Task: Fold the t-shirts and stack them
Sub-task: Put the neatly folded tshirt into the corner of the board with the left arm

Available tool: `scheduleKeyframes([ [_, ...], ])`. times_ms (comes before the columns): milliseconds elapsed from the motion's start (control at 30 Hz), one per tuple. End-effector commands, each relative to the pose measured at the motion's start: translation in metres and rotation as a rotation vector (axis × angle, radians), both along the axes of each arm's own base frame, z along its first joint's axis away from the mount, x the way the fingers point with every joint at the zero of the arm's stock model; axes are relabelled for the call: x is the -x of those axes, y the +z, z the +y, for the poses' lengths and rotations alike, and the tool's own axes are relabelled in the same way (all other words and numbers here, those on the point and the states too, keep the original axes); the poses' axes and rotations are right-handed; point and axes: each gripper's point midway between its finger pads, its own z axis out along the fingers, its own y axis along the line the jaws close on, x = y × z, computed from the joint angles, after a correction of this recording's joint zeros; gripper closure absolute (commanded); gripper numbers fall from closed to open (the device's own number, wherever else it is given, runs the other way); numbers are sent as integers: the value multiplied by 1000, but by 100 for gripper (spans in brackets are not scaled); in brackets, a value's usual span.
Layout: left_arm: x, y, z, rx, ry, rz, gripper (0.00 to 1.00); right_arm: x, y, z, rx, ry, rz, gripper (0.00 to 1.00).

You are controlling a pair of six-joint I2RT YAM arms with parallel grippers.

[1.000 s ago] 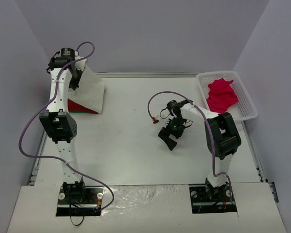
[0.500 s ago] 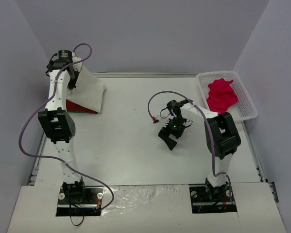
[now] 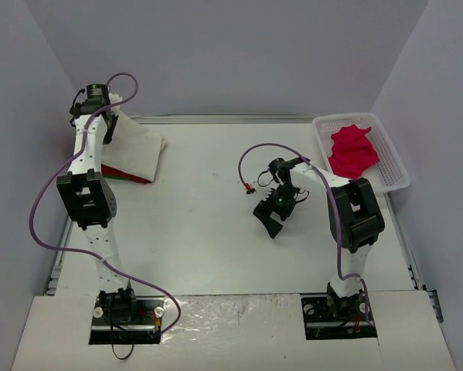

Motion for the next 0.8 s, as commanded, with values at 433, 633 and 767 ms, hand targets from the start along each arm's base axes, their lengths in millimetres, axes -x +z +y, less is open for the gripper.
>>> scheduleKeyframes([
  [433, 29, 134, 42, -166, 205, -329, 40, 47, -72, -63, 236, 6, 205, 0],
  [633, 50, 120, -27, 172, 23, -344, 34, 36, -63, -57, 207, -2, 159, 0],
  [767, 78, 118, -69, 298, -73, -404, 31, 14, -40, -41, 137, -31, 67, 0],
])
